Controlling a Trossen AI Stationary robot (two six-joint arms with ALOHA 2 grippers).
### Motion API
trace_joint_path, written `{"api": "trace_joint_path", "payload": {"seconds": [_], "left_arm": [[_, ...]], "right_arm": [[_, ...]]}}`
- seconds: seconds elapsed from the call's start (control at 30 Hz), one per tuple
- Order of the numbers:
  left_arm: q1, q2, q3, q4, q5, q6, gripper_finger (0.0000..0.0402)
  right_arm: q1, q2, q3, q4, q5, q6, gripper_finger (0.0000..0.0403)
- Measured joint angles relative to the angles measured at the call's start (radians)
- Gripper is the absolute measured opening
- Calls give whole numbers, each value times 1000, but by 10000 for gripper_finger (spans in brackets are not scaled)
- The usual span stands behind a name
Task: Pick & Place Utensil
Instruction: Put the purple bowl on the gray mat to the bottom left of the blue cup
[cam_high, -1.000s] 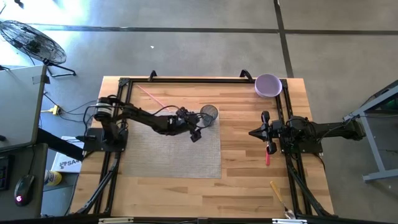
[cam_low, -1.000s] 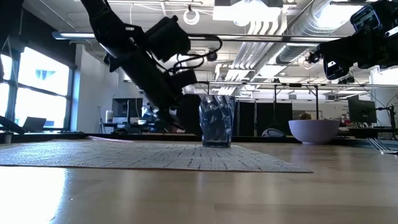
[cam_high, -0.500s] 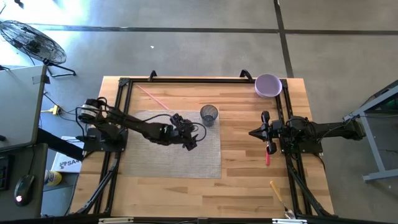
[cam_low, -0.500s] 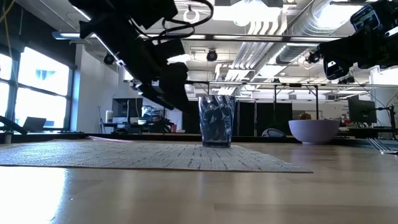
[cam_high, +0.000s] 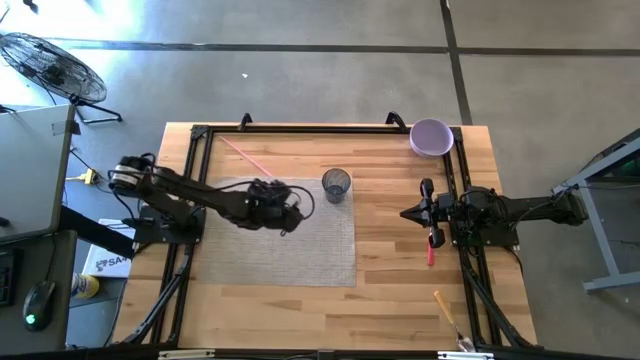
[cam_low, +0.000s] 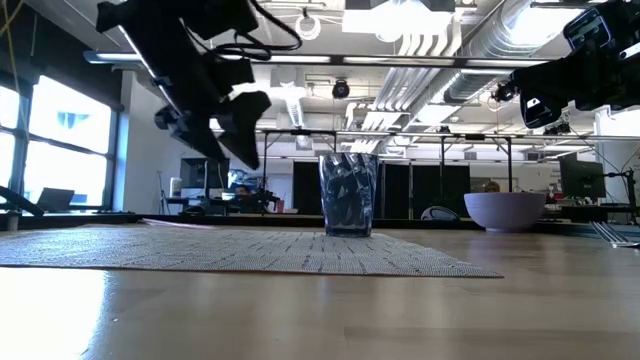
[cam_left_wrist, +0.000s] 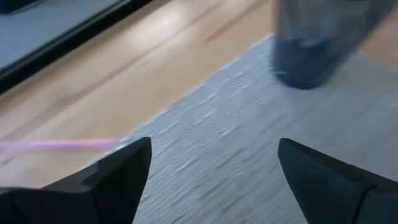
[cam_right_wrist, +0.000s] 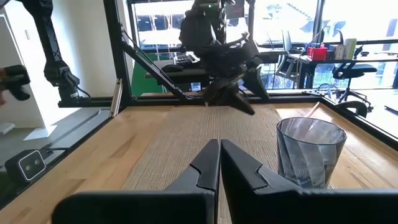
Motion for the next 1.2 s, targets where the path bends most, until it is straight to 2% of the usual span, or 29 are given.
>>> {"api": "trace_joint_path", "payload": {"seconds": [0.2,0.43,0.53,0.67,0.77,0.93,1.0,1.1,1.2], "left_arm": [[0,-51,0,-196,-43,-146,322],[1,-90,0,-195,-27,-140,288],[1,-115,0,-184,-29,-76,254],[1,-188,-22,-224,-46,-68,192],[1,-263,-73,-236,-70,-107,145],[1,-387,-187,-146,-78,-126,84],[1,-423,-228,-97,-84,-119,67],[3,-468,-295,-23,-77,-118,50],[15,-478,-343,67,-33,-118,40]], "right_arm": [[0,0,0,0,0,0,5],[0,0,0,0,0,0,3],[0,0,0,0,0,0,4],[0,0,0,14,0,0,3],[0,-1,0,67,0,0,1],[0,1,0,182,-1,0,3],[0,7,0,220,59,-11,4],[0,21,0,232,236,-54,2],[0,74,6,224,363,-24,1]]}}
